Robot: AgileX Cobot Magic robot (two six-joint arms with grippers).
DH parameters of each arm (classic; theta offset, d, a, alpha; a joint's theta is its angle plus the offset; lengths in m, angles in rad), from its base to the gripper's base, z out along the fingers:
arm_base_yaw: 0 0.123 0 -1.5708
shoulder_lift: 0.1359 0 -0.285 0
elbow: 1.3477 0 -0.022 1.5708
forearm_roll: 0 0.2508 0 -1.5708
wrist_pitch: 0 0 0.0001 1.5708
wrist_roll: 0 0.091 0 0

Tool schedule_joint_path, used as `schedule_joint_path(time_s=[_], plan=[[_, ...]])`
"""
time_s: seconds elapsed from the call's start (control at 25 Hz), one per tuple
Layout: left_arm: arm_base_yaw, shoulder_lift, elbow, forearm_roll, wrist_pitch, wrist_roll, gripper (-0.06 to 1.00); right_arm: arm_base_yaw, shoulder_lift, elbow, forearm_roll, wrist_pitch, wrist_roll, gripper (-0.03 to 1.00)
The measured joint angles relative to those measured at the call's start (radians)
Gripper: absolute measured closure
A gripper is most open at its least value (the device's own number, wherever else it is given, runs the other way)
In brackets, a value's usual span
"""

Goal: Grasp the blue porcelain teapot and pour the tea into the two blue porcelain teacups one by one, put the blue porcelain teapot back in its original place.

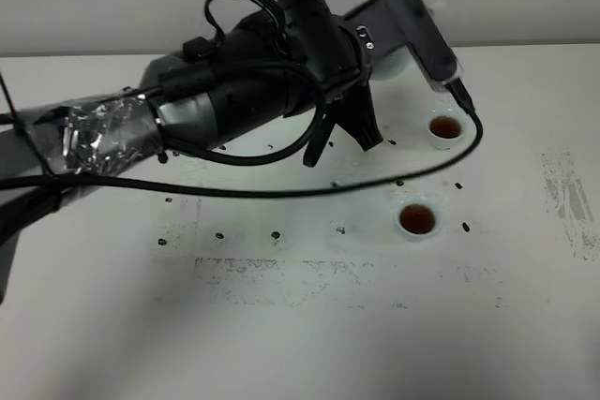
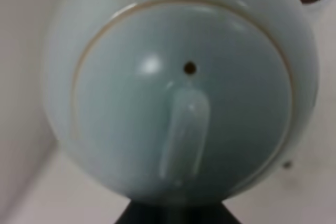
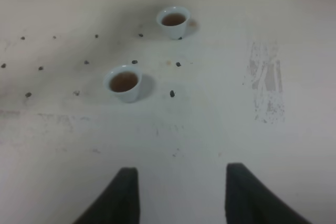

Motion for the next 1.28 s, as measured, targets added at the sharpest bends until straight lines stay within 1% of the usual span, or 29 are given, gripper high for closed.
schedule_joint_path(time_s=[0.08,0.2,0.32,0.4,0.52,0.6,0.68,0.8,0.92,1.12,1.28], plan=[[0.025,-0.014,0.0,-0.029,0.096,-0.083,0.86,0.0,0.0,0.0,0.0,0.0,0.0,0.56],[0.068,-0.021,0.0,-0.062,0.22,-0.124,0.86,0.0,0.0,0.0,0.0,0.0,0.0,0.56],[0.094,-0.022,0.0,-0.11,0.312,-0.107,0.86,0.0,0.0,0.0,0.0,0.0,0.0,0.56],[0.104,-0.022,0.0,-0.169,0.352,-0.069,0.86,0.0,0.0,0.0,0.0,0.0,0.0,0.56],[0.115,-0.022,0.0,-0.253,0.372,-0.043,0.86,0.0,0.0,0.0,0.0,0.0,0.0,0.56],[0.121,-0.022,0.001,-0.29,0.376,-0.041,0.86,0.0,0.0,0.0,0.0,0.0,0.0,0.56],[0.124,-0.026,0.021,-0.317,0.367,-0.041,0.86,0.0,0.0,0.0,0.0,0.0,0.0,0.56],[0.125,-0.043,0.105,-0.36,0.322,-0.03,0.86,0.0,0.0,0.0,0.0,0.0,0.0,0.56],[0.136,-0.075,0.228,-0.403,0.242,-0.021,0.86,0.0,0.0,0.0,0.0,0.0,0.0,0.56],[0.164,-0.13,0.394,-0.451,0.078,-0.017,0.86,0.0,0.0,0.0,0.0,0.0,0.0,0.56],[0.177,-0.134,0.487,-0.462,-0.035,-0.017,0.86,0.0,0.0,0.0,0.0,0.0,0.0,0.56]])
